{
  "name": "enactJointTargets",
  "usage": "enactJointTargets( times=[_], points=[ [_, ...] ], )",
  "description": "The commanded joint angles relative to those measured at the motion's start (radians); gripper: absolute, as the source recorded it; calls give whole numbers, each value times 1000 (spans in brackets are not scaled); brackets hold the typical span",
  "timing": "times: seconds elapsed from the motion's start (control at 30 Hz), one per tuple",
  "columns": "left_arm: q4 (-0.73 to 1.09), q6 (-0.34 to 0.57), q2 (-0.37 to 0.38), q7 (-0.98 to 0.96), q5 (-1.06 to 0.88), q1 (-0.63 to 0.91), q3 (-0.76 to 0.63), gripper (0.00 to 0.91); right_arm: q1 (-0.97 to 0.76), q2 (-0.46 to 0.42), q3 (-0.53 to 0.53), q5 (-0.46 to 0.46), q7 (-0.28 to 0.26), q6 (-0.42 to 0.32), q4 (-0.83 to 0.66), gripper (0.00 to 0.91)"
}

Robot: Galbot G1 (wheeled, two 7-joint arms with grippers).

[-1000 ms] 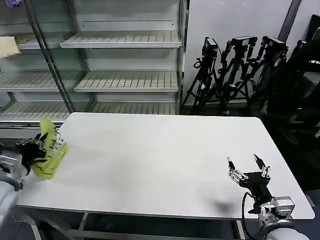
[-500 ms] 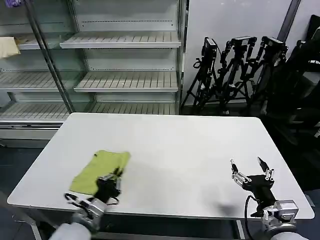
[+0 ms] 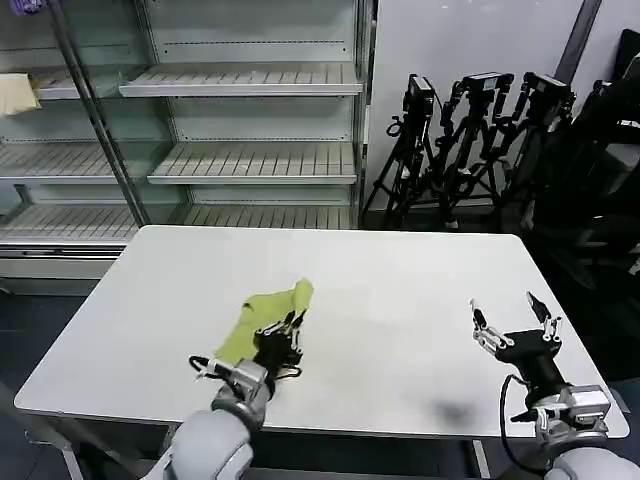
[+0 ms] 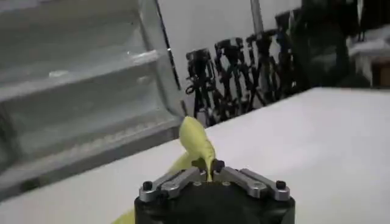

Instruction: Fold and organize the clothes.

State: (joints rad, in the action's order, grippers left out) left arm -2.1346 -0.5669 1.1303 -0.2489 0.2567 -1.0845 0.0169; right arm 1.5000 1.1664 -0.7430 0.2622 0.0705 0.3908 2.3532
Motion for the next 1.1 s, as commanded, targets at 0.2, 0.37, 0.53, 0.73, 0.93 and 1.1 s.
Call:
enactJointTargets(
  times=[0.2, 0.37, 0.53, 0.73, 0.93, 1.1],
  points=[
    [69, -10, 139, -184, 445, 167, -71, 907, -150, -31, 28, 19, 7, 16, -87, 907],
    [37, -9, 148, -156, 469, 174, -11, 907, -151, -30, 36, 9, 11, 15, -95, 907],
    [65, 17, 67, -102, 460, 216, 125, 907, -143, -49, 16, 4, 8, 16, -93, 907],
    [255, 259, -109, 299, 20, 91, 415, 907, -128, -34, 7, -38, -28, -27, -101, 907],
    [310, 359, -131, 343, -15, 41, 515, 907, -182, -22, 76, -44, -25, -48, -147, 907],
    [303, 409, -123, 346, -80, 16, 516, 907, -210, -1, 139, -61, -10, -42, -176, 907]
  ],
)
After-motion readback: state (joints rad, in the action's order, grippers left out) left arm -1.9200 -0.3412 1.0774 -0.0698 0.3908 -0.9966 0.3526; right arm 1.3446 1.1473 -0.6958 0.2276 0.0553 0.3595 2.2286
